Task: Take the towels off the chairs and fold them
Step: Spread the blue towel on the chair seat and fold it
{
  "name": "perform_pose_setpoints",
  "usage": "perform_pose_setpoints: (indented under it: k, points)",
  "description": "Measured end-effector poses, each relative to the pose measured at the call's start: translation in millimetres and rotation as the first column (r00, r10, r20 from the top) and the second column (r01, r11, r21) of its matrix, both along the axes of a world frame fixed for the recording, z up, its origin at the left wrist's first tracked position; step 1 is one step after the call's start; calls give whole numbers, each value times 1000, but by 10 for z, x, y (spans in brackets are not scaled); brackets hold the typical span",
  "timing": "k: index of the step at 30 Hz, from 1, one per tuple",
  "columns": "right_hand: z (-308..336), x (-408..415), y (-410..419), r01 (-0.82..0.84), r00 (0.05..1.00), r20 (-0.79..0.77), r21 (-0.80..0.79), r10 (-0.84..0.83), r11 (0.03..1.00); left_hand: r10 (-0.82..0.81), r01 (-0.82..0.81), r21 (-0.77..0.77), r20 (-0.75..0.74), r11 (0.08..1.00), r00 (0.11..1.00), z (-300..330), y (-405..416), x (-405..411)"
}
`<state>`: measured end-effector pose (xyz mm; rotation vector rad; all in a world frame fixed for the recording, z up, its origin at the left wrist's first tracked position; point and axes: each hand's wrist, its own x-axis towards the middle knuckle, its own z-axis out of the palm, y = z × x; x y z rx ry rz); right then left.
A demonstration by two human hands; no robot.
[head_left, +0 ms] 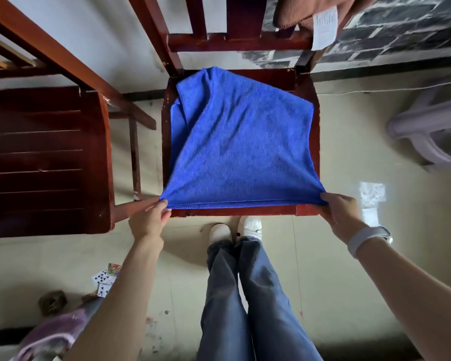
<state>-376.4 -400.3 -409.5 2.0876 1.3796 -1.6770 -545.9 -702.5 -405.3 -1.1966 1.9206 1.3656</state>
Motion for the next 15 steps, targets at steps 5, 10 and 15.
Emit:
perform_pose_setpoints:
  k: [5, 10, 15]
  points:
    - [487, -65, 51, 51, 990, -133, 0, -51, 999, 142, -138, 128, -22, 982, 990, 505, 65, -171]
    - [1220, -241, 71, -20, 972, -233, 70, 36, 997, 152, -117, 248, -126, 962, 980, 1247, 178, -402]
    - [1982, -450, 158, -32, 940, -325, 226, 107, 974, 148, -66, 314, -247, 947, 958, 2047, 300, -689]
